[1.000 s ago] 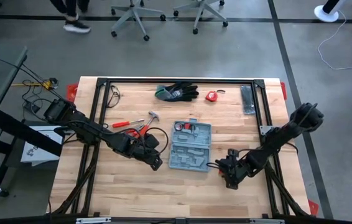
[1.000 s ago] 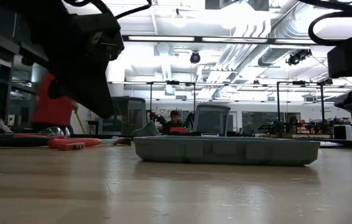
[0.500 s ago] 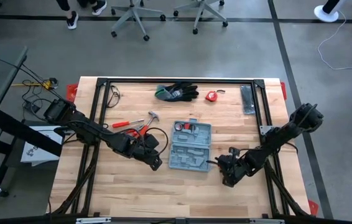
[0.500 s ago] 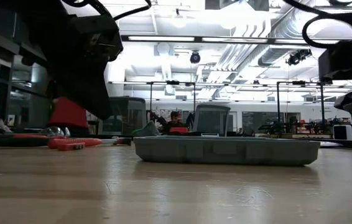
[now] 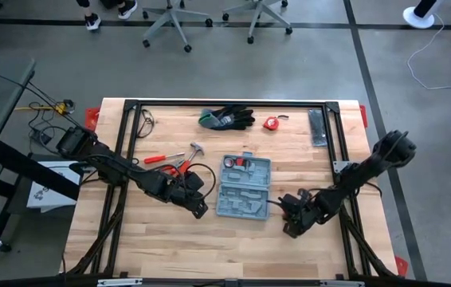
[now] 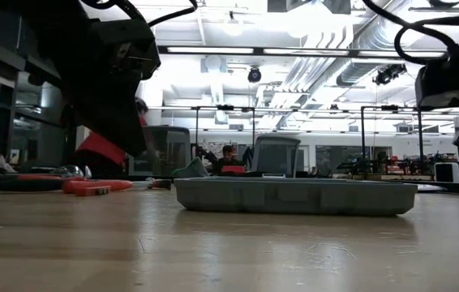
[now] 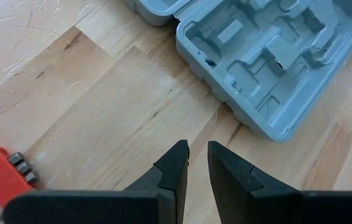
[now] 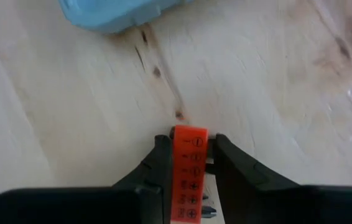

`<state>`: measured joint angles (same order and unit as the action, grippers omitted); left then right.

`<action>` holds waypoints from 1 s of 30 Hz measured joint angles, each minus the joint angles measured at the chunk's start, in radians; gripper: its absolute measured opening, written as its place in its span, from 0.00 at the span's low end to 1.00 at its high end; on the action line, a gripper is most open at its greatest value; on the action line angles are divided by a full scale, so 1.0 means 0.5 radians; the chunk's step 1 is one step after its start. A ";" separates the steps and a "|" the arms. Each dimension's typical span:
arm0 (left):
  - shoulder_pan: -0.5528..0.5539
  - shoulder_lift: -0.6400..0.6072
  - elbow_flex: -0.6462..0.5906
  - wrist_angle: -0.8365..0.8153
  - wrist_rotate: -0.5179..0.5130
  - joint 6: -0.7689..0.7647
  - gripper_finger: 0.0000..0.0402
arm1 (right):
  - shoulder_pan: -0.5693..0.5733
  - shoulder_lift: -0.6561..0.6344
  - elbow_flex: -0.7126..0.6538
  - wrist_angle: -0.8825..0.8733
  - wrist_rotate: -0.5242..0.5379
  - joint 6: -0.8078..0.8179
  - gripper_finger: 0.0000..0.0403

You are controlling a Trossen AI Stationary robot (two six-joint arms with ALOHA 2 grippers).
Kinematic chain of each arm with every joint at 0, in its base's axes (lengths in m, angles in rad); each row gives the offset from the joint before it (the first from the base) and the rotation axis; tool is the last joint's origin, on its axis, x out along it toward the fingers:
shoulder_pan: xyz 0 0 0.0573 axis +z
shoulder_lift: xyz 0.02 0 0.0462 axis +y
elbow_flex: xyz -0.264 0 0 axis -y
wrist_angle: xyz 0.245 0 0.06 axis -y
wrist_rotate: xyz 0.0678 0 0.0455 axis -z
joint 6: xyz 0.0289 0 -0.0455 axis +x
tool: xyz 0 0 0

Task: Prefit tool cases
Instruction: Put the screwdriver bit set into the gray tool case

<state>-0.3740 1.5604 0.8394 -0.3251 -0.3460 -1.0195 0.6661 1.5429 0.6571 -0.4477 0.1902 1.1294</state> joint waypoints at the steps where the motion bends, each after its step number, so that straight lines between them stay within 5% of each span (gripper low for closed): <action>1: 0.000 0.000 0.000 0.001 -0.003 0.000 0.14 | -0.010 -0.026 -0.001 -0.001 -0.019 -0.001 0.19; 19: 0.000 0.000 0.000 0.007 -0.014 0.050 0.14 | -0.353 -0.168 0.301 0.005 0.002 -0.622 0.19; 30: 0.000 0.000 0.000 0.045 -0.052 0.092 0.14 | -0.661 0.077 0.360 0.500 -0.203 -1.118 0.19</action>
<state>-0.3740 1.5604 0.8394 -0.3027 -0.3721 -0.9733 0.3354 1.5815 0.8371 -0.1974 0.0886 0.5706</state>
